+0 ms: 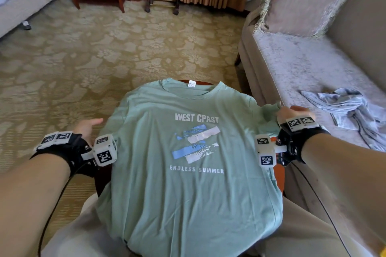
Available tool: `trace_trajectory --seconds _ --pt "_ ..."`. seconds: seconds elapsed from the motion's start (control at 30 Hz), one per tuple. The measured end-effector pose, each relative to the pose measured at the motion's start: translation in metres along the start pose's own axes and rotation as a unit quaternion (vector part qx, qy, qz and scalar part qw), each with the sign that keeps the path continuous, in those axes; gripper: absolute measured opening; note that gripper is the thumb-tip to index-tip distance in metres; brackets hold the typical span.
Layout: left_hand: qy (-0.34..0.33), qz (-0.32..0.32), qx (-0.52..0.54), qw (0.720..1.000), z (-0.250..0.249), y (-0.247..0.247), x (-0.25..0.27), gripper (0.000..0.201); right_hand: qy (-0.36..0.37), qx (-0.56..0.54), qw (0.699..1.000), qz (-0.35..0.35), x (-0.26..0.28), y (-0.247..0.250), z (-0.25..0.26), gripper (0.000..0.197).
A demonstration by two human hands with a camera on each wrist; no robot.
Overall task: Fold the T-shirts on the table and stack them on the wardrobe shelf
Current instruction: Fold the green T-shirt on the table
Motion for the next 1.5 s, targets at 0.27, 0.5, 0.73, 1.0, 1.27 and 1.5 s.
trace_trajectory --seconds 0.27,0.5,0.73,1.0,1.27,1.5 --pt "0.045 -0.001 0.024 0.999 0.011 0.015 -0.027 0.028 0.112 0.028 0.993 0.026 0.051 -0.044 0.031 0.031" --pt "-0.028 -0.014 0.047 0.998 -0.021 0.018 0.003 0.018 0.163 0.159 0.956 0.183 0.091 -0.074 0.024 0.06" --pt "-0.236 -0.048 0.02 0.97 -0.055 0.015 0.031 0.03 0.142 0.298 0.93 0.165 0.079 -0.073 0.018 0.03" --pt "-0.452 -0.009 -0.105 0.886 -0.067 -0.067 0.101 0.035 0.205 0.355 0.89 0.2 0.074 -0.095 -0.015 0.043" --pt "-0.374 0.123 -0.178 0.902 -0.048 -0.097 0.101 0.029 0.144 0.313 0.91 0.232 0.077 -0.093 -0.012 0.071" --pt "-0.329 0.014 -0.218 0.919 -0.031 -0.063 0.085 0.021 0.102 0.242 0.95 0.171 0.083 -0.065 -0.008 0.06"
Point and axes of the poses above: each hand's wrist, its own x-axis away from the middle knuckle, its own y-axis out of the back of the hand, z = x × y, the point moved 4 cm from there along -x, towards the middle knuckle, and after that the axes turned 4 degrees about -z, right-handed, at the moved point
